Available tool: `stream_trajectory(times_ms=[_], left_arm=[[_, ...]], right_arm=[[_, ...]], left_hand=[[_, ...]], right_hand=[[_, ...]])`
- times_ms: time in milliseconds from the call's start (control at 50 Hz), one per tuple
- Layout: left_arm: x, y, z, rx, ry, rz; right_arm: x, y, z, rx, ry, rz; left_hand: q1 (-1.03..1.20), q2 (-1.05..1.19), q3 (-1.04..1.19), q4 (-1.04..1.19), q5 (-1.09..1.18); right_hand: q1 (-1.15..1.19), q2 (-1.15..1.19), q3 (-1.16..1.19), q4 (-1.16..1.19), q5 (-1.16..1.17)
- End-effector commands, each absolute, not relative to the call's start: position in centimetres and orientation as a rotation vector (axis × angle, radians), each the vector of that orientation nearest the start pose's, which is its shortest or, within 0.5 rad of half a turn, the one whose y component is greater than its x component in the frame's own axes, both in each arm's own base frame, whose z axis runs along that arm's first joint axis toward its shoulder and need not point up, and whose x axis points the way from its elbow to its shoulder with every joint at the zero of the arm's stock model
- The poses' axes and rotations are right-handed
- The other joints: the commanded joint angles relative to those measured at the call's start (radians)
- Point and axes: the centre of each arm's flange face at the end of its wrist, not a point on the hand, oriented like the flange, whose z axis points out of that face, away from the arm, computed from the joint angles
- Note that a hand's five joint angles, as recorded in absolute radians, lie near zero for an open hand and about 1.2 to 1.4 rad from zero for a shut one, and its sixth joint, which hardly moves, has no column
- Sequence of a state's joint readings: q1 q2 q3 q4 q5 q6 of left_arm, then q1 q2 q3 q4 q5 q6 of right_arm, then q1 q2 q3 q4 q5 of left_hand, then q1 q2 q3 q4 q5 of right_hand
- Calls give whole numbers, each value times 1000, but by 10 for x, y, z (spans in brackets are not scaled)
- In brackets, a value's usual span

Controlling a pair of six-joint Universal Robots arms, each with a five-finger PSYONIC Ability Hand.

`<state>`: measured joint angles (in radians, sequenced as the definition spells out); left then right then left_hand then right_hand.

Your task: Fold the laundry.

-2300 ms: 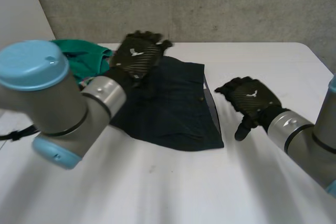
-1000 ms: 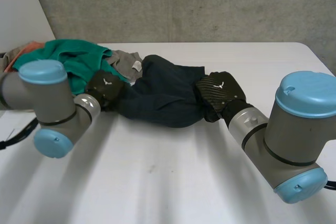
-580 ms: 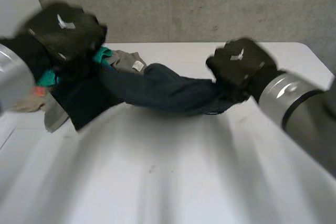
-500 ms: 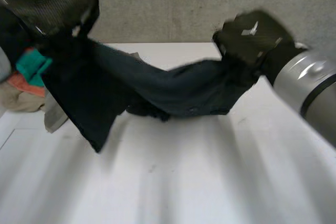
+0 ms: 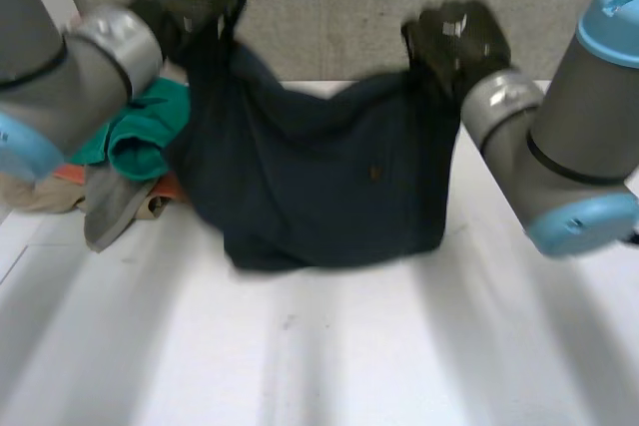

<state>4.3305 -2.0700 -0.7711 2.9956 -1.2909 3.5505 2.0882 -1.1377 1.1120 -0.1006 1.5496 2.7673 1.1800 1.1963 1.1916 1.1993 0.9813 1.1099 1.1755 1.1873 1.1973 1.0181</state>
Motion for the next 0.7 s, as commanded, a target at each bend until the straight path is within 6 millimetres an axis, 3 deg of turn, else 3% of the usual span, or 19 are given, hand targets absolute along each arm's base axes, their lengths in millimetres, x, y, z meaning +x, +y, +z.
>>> stream_trajectory(times_ms=[20,120,260,340,360,420,440,480,500,560,580,660,700], left_arm=[[-288,-324,479,632,1396,-3008],[-289,-312,497,636,1375,-3133],[-289,-325,451,741,1735,-2969],[-286,-332,406,772,1942,-2745],[-287,-333,385,809,2015,-2650],[-288,-330,352,883,2109,-2506],[-290,-325,331,942,2165,-2413],[-292,-319,308,1006,2220,-2315],[-294,-311,284,1071,2268,-2212],[-294,-299,252,1170,2323,-2066],[-294,-291,233,1234,2351,-1975],[-289,-271,204,1360,2376,-1804],[-288,-264,198,1396,2375,-1761]], right_arm=[[328,-315,415,-393,1172,-2706],[327,-308,437,-359,1106,-2737],[325,-312,417,-472,1273,-2667],[320,-320,380,-588,1453,-2562],[317,-323,360,-640,1532,-2508],[315,-322,327,-733,1643,-2405],[312,-320,304,-789,1712,-2336],[310,-317,280,-847,1781,-2266],[307,-314,258,-911,1839,-2205],[300,-310,225,-1012,1936,-2128],[295,-308,209,-1076,1991,-2087],[280,-299,183,-1208,2095,-1995],[275,-294,177,-1257,2130,-1950]], left_hand=[[216,200,205,197,240],[216,200,205,197,240],[216,200,205,197,240],[216,200,205,197,240],[216,200,205,197,240],[216,200,205,197,240],[216,200,205,197,240],[216,200,205,197,240],[216,200,205,197,240],[216,200,205,197,240],[216,200,205,197,240],[216,200,205,197,240],[216,200,205,197,240]], right_hand=[[286,221,209,199,204],[286,221,209,199,204],[286,221,209,199,204],[286,221,209,199,204],[286,221,209,199,204],[286,221,209,199,204],[286,221,209,199,204],[286,221,209,199,204],[286,221,209,199,204],[286,221,209,199,204],[286,221,209,199,204],[286,221,209,199,204],[286,221,209,199,204]])
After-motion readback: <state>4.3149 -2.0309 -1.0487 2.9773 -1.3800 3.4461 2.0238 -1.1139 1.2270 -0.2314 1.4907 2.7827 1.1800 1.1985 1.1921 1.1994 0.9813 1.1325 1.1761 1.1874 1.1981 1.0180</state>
